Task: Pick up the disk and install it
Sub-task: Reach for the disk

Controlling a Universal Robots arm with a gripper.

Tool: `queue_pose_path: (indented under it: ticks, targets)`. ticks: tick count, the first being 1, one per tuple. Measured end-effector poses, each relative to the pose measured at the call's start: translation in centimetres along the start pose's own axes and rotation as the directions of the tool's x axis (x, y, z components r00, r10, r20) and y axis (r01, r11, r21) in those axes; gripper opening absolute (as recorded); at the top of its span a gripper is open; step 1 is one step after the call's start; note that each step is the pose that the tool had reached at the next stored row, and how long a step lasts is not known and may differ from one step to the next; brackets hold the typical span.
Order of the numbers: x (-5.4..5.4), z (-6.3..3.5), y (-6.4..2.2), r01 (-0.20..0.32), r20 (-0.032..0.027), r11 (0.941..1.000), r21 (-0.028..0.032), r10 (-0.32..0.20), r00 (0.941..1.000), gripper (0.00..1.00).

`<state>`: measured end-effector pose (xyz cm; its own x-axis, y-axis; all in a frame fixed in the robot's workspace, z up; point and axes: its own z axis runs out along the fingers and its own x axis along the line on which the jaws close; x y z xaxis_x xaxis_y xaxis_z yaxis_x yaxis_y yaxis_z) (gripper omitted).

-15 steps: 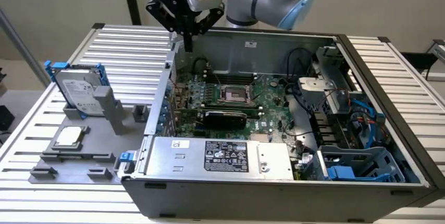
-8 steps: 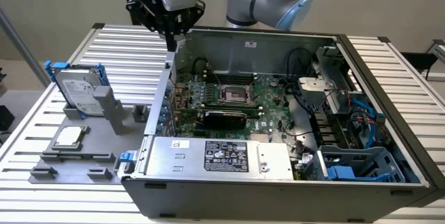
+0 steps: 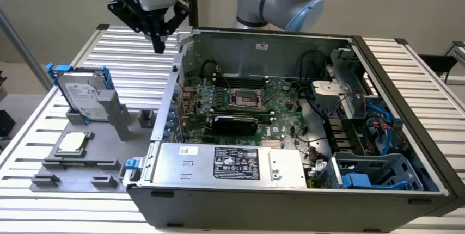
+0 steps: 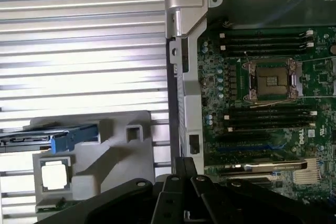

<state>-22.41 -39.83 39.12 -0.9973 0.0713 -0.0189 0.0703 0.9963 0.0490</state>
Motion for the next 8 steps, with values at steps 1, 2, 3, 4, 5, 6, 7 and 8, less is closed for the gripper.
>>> queue_pose_path:
  ticks: [1,2,3,4,5,6,7,8]
  targets:
    - [0.5,0.01,-0.02,0.000,0.0000,1.0000,0.0000,0.000,1.0000,0.11]
    - [0.9,0.01,-0.04,0.000,0.0000,1.0000,-0.0001,0.000,1.0000,0.11]
    - [1.4,0.02,-0.05,0.000,-0.0001,1.0000,0.0000,0.000,1.0000,0.11]
    - [1.8,0.02,-0.06,0.000,-0.0002,1.0000,0.0001,0.000,1.0000,0.11]
    - [2.3,0.03,-0.07,0.000,-0.0003,1.0000,0.0001,0.000,1.0000,0.11]
    - [2.7,0.04,-0.07,0.000,-0.0003,1.0000,0.0001,0.000,1.0000,0.11]
    - [3.2,0.04,-0.07,0.000,-0.0004,1.0000,0.0002,0.000,1.0000,0.11]
    - [3.6,0.06,-0.06,0.000,-0.0005,1.0000,0.0004,0.000,1.0000,0.11]
